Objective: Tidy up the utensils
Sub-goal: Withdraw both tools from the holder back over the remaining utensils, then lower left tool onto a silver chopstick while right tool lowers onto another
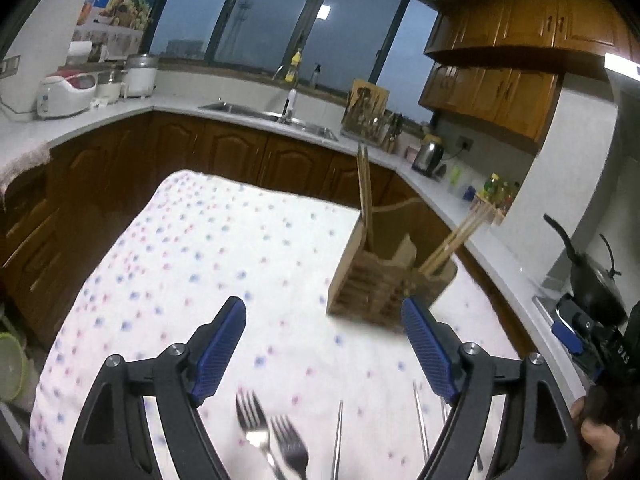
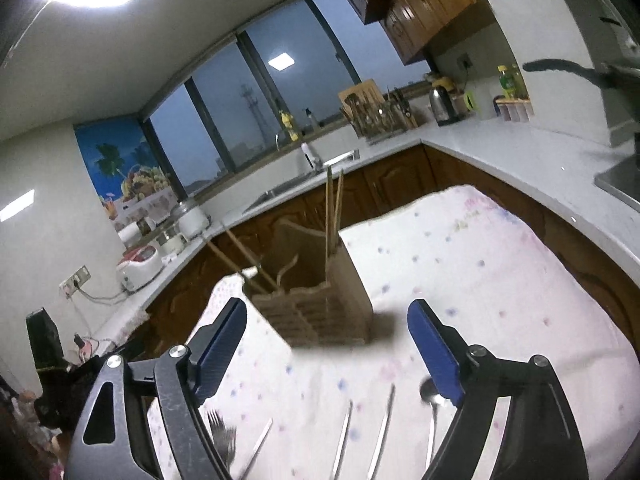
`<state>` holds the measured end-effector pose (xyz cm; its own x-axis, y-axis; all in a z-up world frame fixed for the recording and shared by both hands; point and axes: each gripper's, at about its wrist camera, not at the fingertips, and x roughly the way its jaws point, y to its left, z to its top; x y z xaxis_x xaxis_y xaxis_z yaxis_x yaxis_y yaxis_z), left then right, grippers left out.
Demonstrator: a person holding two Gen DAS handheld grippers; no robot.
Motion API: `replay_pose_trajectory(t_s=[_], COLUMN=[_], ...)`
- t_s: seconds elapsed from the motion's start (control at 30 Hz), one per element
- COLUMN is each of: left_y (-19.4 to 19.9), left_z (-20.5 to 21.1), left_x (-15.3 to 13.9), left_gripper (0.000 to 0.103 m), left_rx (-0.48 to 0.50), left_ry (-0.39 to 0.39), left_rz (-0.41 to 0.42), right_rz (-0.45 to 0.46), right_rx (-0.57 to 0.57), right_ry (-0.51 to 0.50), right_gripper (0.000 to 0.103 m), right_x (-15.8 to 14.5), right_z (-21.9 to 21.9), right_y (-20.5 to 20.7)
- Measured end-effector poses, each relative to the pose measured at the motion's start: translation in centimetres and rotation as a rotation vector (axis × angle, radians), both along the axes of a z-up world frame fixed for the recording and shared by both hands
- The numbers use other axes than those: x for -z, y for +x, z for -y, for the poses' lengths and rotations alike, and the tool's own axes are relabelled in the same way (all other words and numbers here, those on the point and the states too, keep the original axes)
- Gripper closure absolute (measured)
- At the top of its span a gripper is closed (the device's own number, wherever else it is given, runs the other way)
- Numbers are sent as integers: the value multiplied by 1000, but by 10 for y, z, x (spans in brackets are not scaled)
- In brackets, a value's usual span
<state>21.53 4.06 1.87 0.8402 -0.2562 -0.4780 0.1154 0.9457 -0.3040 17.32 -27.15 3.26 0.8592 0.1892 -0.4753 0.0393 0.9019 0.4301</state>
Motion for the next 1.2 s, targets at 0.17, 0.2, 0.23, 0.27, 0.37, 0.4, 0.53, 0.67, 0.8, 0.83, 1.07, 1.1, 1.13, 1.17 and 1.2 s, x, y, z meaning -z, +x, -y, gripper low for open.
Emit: replay_pose_trajectory(t_s=[0.17, 0.2, 0.23, 0.27, 0.37, 0.4, 0.53, 0.67, 0.8, 0.83, 1.07, 1.1, 1.13, 1.17, 1.2], left_y=[-23, -30, -32, -36, -47, -51, -61, -66, -71, -70, -62, -62, -60, -57, -56], left_z=[0, 0, 1, 2, 2, 2, 2, 6, 13, 15, 27, 29, 31, 33, 34], left_x=[1, 2, 2, 3, 6, 7, 9, 11, 13, 15, 24, 25, 26, 28, 29], left_gripper=[23, 23, 23, 23, 23, 23, 23, 23, 23, 23, 23, 23, 23, 23, 23], left_rx=[13, 20, 21, 20, 23, 22, 20, 27, 35, 38, 68, 74, 78, 81, 84], left_ry=[13, 15, 19, 25, 29, 28, 30, 48, 79, 83, 122, 126, 129, 133, 139], left_rz=[-49, -62, -71, -80, -111, -119, -146, -163, -178, -183, -205, -210, -214, -218, -219], right_rz=[-34, -42, -49, -60, -91, -104, -137, -154, -154, -157, -191, -195, -201, -208, -218], right_rx=[6, 6, 6, 4, 2, 1, -1, -11, -15, -17, -26, -28, -30, -31, -31], right_ry=[-20, -25, -27, -29, -30, -28, -23, -33, -38, -40, -44, -47, -53, -61, -68], right_gripper=[19, 19, 19, 19, 19, 19, 19, 19, 19, 19, 19, 19, 19, 19, 19], right_x=[9, 12, 14, 17, 28, 31, 43, 49, 51, 51, 60, 62, 63, 64, 67], right_z=[-2, -3, -4, -4, -6, -7, -9, -13, -14, -14, -17, -18, -20, -21, -22], right_y=[-27, -32, -35, -38, -46, -48, -57, -59, -60, -60, -59, -59, -58, -57, -56])
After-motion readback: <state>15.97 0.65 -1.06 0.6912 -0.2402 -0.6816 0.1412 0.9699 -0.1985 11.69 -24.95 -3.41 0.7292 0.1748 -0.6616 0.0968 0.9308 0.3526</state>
